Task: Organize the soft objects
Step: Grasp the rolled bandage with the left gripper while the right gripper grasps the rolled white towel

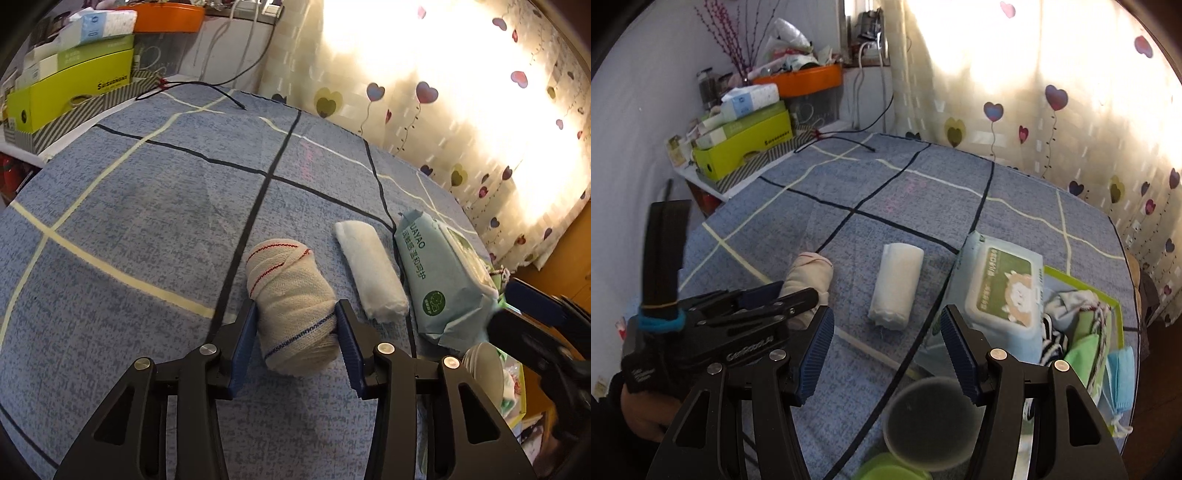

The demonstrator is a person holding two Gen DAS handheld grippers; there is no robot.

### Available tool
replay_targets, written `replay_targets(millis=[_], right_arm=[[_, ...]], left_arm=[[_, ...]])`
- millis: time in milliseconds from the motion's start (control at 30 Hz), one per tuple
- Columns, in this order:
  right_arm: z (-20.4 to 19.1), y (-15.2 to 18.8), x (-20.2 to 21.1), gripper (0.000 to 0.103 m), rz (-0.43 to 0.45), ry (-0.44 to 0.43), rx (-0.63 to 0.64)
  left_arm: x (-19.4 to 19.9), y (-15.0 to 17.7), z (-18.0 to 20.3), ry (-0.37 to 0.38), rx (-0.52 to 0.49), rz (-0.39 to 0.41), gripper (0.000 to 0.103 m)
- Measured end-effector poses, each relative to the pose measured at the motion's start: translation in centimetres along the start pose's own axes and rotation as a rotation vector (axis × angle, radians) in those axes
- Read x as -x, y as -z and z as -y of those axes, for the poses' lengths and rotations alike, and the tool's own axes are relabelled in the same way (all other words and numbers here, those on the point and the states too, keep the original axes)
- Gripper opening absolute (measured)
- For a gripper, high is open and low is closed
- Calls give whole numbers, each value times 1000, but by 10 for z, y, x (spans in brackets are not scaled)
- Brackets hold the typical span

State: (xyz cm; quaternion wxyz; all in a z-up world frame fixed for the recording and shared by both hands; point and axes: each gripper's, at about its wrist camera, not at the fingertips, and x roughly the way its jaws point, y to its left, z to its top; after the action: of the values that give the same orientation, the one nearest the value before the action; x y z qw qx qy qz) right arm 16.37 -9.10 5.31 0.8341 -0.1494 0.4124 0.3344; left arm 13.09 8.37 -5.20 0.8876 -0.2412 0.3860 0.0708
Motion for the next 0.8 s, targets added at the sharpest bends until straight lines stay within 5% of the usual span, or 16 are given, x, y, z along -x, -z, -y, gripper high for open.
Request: replay_targets(millis=[600, 800], right_arm=[[-10, -43, -116, 59, -342, -20, 46], [-10, -46, -127, 44, -383, 20, 67]], left_arm=[[13, -3, -20, 54, 72, 24, 44], [12, -2, -19, 67, 74, 12, 44]])
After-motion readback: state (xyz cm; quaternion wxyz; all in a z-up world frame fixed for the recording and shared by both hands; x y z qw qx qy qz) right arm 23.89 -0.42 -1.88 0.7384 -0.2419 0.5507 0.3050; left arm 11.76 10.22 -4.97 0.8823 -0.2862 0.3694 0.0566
